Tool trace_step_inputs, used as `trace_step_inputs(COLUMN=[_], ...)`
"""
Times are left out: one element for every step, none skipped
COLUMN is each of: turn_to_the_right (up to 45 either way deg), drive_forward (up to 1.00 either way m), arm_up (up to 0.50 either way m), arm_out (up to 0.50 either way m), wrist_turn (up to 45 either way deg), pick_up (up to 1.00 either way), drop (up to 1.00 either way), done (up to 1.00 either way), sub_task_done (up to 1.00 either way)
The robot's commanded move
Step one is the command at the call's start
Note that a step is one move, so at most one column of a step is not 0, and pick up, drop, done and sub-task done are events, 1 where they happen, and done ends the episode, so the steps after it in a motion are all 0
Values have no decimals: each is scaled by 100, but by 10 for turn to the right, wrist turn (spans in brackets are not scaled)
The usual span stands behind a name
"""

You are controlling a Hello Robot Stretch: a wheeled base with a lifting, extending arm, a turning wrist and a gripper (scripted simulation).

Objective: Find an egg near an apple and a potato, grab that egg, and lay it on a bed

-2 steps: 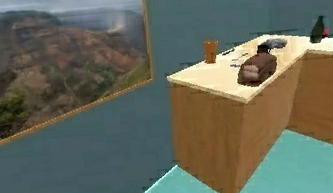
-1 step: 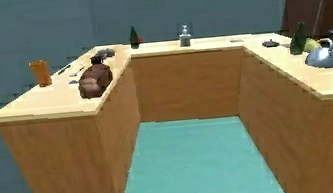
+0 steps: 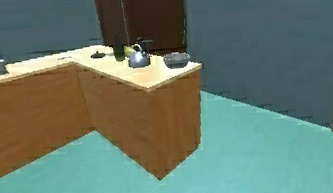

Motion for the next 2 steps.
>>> trace_step_inputs(turn_to_the_right=[450,270], drive_forward=[0,0], arm_up=[0,0], arm_out=[0,0], wrist_turn=[0,0], pick_up=[0,0], drop=[0,0], done=[0,0], sub_task_done=[0,0])
